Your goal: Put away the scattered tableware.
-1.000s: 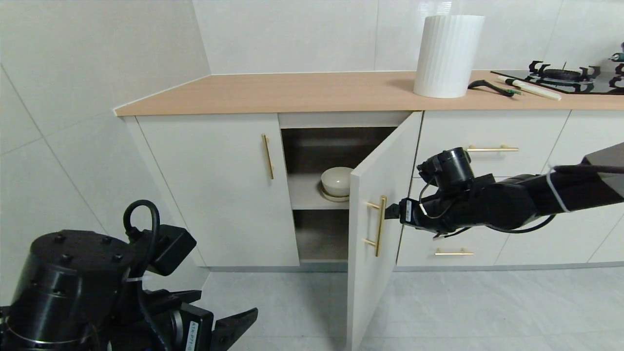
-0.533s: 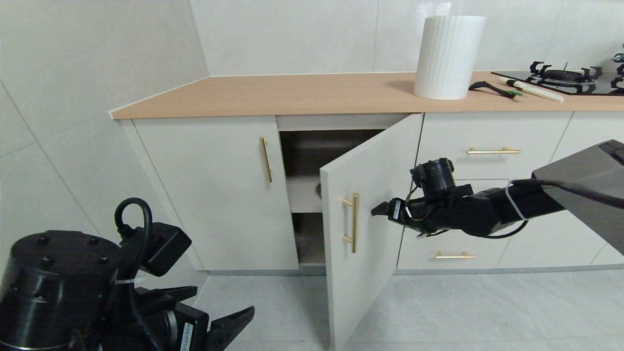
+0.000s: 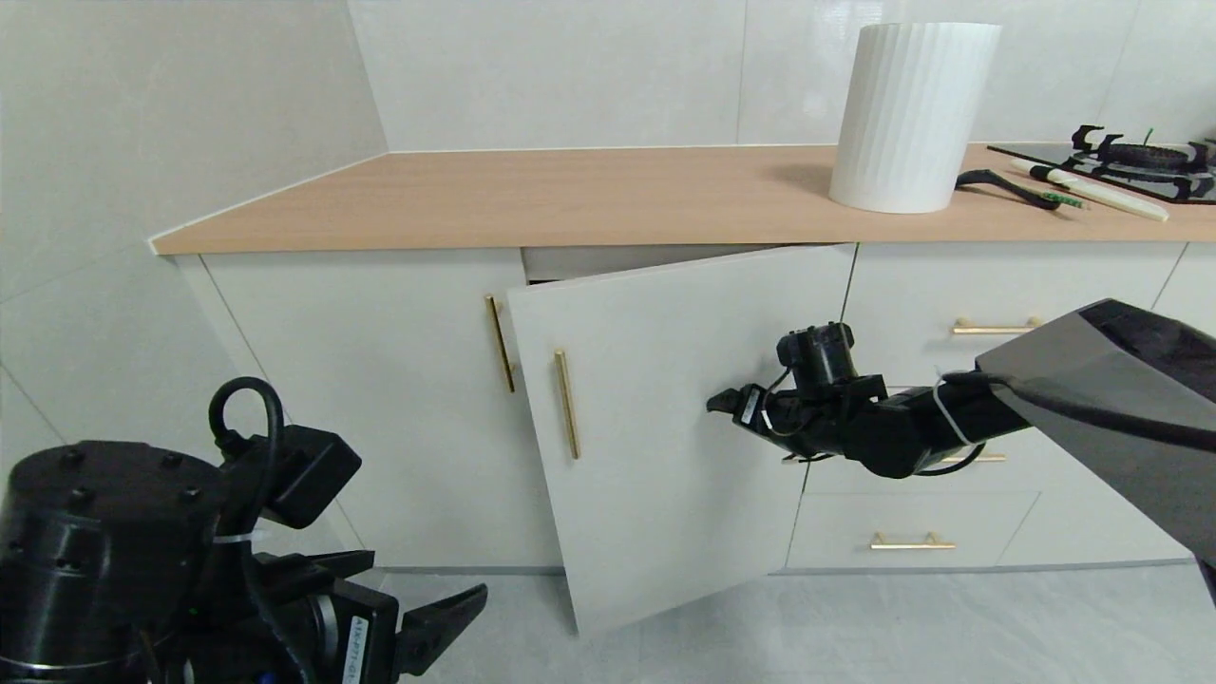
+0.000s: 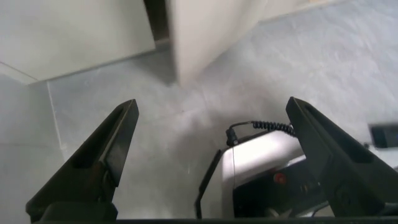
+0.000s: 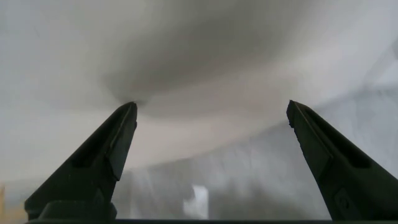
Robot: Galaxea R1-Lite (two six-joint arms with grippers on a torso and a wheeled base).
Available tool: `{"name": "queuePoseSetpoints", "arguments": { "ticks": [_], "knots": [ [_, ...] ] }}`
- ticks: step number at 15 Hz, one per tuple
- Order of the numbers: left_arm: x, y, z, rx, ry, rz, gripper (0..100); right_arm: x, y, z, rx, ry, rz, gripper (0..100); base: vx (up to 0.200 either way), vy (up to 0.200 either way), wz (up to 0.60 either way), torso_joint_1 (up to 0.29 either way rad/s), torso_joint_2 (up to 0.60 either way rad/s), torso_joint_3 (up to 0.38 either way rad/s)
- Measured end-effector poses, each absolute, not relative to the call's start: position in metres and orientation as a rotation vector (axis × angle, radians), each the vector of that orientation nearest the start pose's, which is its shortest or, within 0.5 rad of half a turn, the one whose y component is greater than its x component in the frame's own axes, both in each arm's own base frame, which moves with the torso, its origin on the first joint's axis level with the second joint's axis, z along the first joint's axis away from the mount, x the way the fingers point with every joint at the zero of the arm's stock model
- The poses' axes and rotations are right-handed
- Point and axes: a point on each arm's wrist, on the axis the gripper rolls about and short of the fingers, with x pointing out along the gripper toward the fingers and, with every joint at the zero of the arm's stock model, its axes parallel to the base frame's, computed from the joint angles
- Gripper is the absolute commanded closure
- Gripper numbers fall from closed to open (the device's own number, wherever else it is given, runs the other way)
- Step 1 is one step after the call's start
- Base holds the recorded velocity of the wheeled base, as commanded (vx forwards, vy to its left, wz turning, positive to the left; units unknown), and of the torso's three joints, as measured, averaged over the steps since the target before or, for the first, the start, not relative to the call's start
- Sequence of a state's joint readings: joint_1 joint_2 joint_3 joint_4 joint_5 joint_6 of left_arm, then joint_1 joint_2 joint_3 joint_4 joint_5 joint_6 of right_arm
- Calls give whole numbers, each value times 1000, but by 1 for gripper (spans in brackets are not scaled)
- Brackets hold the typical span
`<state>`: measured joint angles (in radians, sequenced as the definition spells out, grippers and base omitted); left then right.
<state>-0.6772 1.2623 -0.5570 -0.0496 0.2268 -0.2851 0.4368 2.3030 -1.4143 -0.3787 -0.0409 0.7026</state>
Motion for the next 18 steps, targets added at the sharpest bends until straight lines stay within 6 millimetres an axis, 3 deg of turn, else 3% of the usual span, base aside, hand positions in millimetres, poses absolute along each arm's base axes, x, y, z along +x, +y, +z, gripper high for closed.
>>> {"name": "queuePoseSetpoints", "arguments": {
  "ticks": [11,18],
  "knots": [
    [136,-103,166,20,655,-344,0,445,193,87,625,428,58,0,0,0,0,0,0,0],
    [136,-103,166,20,656,-345,0,453,189,88,624,391,15,0,0,0,0,0,0,0]
  ]
}}
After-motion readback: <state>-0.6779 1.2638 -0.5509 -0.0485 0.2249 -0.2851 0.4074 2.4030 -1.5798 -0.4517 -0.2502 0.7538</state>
